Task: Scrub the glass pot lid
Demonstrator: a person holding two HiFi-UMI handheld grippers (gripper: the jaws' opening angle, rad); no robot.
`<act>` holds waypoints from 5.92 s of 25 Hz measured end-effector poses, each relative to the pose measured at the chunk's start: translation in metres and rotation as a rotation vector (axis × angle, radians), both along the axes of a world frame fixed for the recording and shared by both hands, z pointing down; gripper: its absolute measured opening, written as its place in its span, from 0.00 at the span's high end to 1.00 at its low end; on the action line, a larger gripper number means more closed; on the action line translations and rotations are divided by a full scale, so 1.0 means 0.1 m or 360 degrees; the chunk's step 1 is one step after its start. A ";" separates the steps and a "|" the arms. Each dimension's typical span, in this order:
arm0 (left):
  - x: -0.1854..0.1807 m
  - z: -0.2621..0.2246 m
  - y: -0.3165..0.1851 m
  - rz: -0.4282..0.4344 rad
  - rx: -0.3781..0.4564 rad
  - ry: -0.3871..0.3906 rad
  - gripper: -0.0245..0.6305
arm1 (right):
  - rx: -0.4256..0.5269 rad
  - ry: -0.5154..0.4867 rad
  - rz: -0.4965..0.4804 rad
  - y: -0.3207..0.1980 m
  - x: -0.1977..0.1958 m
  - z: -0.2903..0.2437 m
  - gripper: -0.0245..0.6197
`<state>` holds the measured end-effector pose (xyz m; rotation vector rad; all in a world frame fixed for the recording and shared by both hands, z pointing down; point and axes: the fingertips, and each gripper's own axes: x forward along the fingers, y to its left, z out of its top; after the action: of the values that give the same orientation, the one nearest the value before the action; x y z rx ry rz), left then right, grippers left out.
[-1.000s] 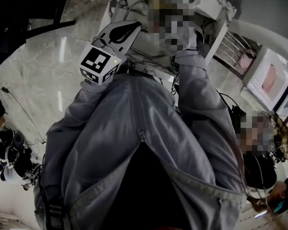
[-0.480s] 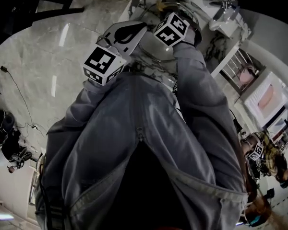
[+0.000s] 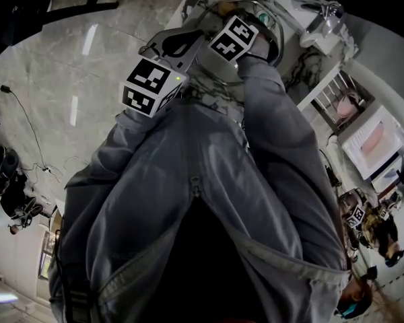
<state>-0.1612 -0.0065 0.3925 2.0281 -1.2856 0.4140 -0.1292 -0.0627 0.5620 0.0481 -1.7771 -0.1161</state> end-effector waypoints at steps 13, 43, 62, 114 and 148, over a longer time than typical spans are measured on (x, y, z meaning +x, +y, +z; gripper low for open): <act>-0.04 0.16 0.01 -0.0010 -0.0128 -0.0060 0.95 | -0.0244 -0.0008 -0.0073 0.90 -0.07 0.04 0.89; 0.76 0.27 -0.25 0.0361 -0.0197 -0.0084 0.95 | -0.0745 -0.0657 0.0591 0.60 0.84 -1.03 0.89; 0.91 0.50 -0.51 0.0381 -0.0266 -0.0061 0.95 | -0.0036 -0.0302 0.0510 -0.64 1.18 -0.02 0.89; 0.97 0.29 0.53 0.0406 -0.0185 -0.0025 0.95 | -0.0309 -0.0009 0.0256 1.21 1.04 -0.06 0.89; 1.37 0.44 0.17 0.0605 -0.0239 -0.0016 0.95 | -0.1093 -0.0144 0.0419 1.59 1.41 -0.29 0.89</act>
<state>-0.0240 0.0101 0.4368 2.1405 -0.8424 0.6747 0.0118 0.0967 0.5330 -0.2103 -1.7995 0.6933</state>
